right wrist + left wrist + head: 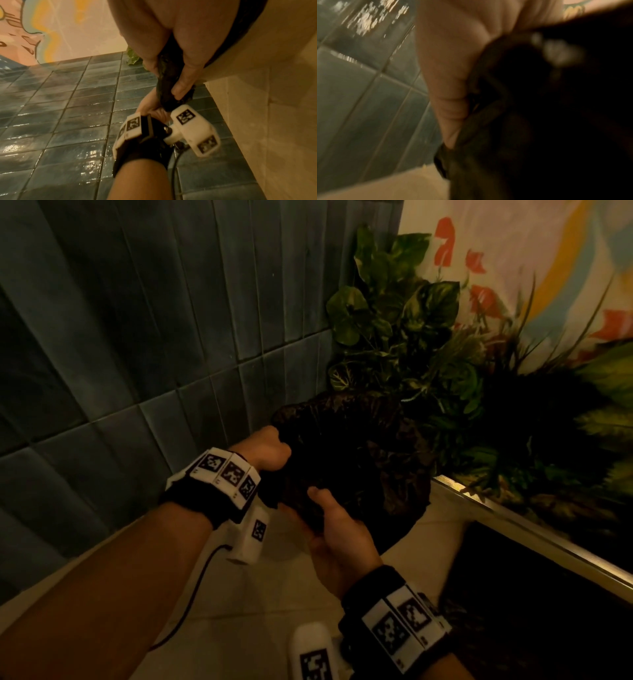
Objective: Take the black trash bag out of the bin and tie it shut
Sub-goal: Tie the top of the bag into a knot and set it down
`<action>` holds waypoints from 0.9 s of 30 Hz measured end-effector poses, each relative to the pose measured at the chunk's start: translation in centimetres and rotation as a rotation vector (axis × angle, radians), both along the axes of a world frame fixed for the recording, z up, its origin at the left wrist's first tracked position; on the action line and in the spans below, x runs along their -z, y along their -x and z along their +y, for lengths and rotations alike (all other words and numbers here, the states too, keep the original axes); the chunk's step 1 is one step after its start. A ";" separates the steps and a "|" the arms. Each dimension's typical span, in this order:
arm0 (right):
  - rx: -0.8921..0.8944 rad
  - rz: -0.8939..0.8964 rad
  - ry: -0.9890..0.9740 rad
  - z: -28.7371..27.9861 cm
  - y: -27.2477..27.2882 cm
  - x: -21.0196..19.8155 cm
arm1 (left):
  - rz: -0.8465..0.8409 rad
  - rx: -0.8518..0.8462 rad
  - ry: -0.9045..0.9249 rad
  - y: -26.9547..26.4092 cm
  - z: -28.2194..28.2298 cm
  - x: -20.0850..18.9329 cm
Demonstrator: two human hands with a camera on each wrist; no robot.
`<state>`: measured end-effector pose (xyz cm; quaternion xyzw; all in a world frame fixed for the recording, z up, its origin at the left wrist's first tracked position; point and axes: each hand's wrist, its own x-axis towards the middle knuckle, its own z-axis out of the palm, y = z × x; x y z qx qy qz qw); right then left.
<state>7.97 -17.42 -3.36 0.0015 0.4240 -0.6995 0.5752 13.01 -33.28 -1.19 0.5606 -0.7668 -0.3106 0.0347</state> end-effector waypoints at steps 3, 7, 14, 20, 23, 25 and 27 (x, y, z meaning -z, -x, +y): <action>-0.075 -0.027 0.007 0.2 -1.7 0.0 | -0.137 0.116 0.039 -0.8 -1.1 -1.0; -0.274 0.013 -0.027 0.6 -3.0 0.2 | -0.216 0.219 0.010 -1.6 -2.7 -2.0; -0.240 -0.045 0.062 1.6 -2.8 0.8 | 0.055 0.024 -0.013 -2.9 -1.9 -0.3; -0.447 0.095 0.006 3.8 -1.9 2.2 | 0.533 -0.286 0.248 -7.2 5.9 1.0; -0.725 0.368 -0.142 6.2 -0.4 1.8 | 0.773 -0.493 0.088 -8.3 11.9 1.2; -1.029 0.674 -0.223 7.8 1.4 0.4 | 0.782 -0.515 -0.208 -8.1 14.5 2.3; -1.178 0.900 -0.282 8.7 2.9 -1.9 | 0.811 -0.479 -0.438 -7.7 15.7 3.5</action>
